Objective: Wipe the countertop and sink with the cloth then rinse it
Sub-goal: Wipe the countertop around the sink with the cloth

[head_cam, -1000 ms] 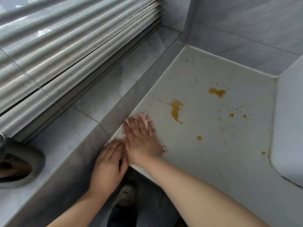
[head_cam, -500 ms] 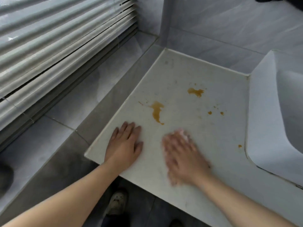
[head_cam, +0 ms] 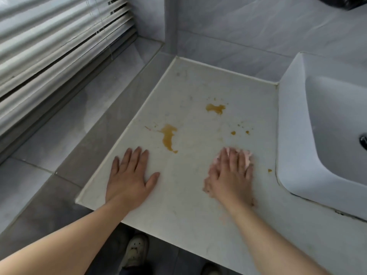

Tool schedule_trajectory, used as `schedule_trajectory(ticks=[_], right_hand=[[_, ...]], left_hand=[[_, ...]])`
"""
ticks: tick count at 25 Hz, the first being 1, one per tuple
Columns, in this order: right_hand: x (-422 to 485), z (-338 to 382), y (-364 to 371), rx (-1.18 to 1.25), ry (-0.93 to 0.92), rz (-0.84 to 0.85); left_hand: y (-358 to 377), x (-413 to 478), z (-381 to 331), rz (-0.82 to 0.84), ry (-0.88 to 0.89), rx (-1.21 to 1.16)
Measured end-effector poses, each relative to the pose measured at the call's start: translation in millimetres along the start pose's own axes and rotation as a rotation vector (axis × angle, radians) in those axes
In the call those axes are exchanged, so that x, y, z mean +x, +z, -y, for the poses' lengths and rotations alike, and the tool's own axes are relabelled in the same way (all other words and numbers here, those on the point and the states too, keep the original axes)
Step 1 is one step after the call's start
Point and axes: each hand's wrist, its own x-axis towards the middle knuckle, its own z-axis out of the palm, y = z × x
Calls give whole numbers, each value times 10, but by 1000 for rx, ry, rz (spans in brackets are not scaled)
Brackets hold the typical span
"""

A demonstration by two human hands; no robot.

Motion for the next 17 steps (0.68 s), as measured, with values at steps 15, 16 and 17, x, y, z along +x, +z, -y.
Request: schedule_trajectory(ticks=[15,16,17], right_hand=[[-138,-130,116,21,-304,-9],[-55,-275,72,-9,-357,-8],[87,-457,49,-12,-297,5]], left_hand=[[19,146,-334,-94,-269,-85],[2,164,-305,-91,-248,-59],[0,185,-272,-86,-211,-41]])
